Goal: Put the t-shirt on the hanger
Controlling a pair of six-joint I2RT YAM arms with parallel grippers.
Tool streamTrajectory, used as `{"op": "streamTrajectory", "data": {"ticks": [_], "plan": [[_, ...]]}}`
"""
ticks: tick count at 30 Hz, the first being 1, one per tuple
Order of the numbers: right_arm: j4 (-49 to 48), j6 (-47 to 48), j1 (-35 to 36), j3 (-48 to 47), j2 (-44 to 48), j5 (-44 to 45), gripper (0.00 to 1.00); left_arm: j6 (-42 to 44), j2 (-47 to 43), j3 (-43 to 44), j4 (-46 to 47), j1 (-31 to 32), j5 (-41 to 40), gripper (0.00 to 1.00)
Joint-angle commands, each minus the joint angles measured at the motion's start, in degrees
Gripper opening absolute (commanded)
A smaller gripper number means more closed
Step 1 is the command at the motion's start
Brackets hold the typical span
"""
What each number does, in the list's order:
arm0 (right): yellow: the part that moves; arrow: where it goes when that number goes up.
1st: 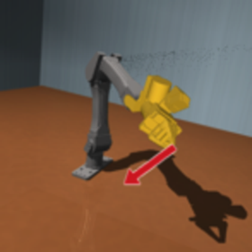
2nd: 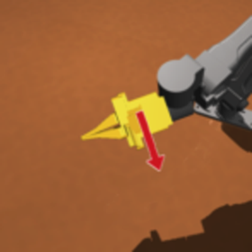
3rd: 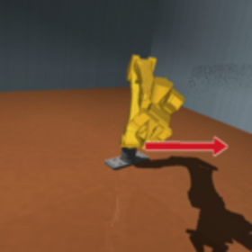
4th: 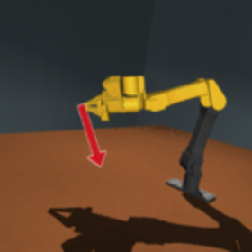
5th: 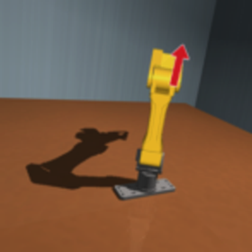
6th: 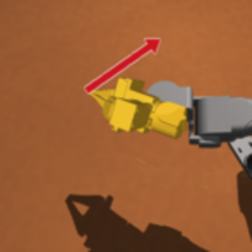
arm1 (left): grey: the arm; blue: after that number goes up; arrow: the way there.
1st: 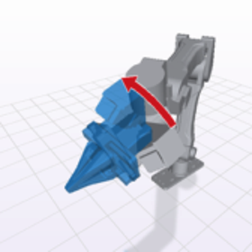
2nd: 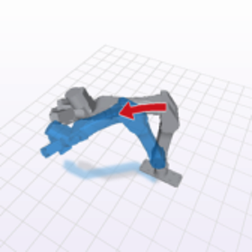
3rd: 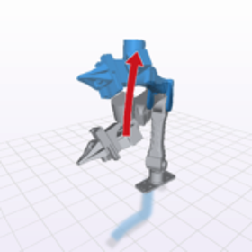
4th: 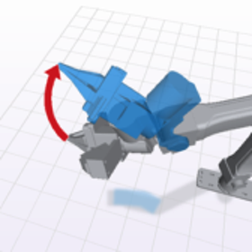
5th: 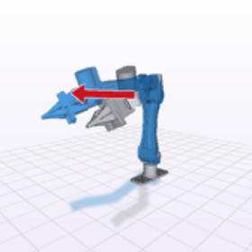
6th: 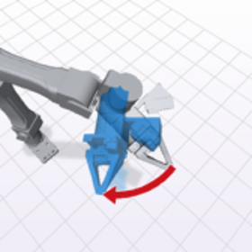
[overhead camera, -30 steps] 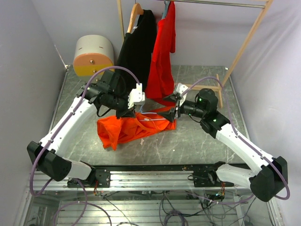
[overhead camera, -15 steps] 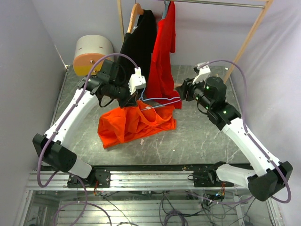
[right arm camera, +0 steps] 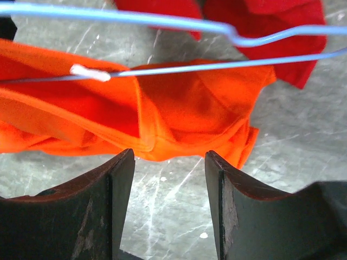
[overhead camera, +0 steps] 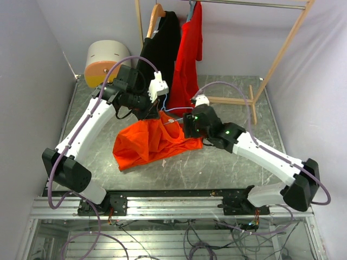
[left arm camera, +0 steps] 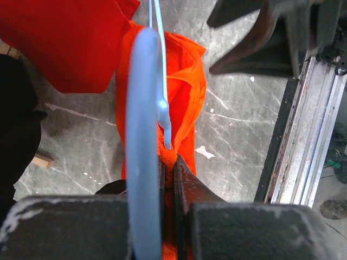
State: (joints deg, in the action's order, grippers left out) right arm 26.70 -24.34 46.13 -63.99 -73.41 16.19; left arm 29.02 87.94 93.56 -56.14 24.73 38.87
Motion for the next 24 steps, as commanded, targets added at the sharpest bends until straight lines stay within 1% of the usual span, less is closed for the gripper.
{"op": "streamTrajectory", "data": {"ticks": [1,5,9,16,24], "plan": [[3.61,-7.16,5.59,-3.19,-5.11,9.12,0.55,-1.49,-0.55,1.63,2.33,-0.65,2.15,0.07],[3.28,-9.98,9.27,-4.48,-9.37,12.35,0.56,-1.12,-0.38,2.13,1.88,-0.73,2.23,0.07],[3.13,-11.89,10.74,-5.87,-12.41,15.36,0.56,-0.59,-0.57,2.00,1.50,-0.79,2.35,0.07],[6.84,-15.38,11.10,-7.12,-14.88,22.78,0.53,-0.33,-1.17,1.16,1.30,-0.82,2.95,0.07],[6.76,-16.31,11.13,-7.80,-17.83,25.29,0.47,-0.61,-1.69,0.40,1.62,-0.82,3.40,0.07]]}}
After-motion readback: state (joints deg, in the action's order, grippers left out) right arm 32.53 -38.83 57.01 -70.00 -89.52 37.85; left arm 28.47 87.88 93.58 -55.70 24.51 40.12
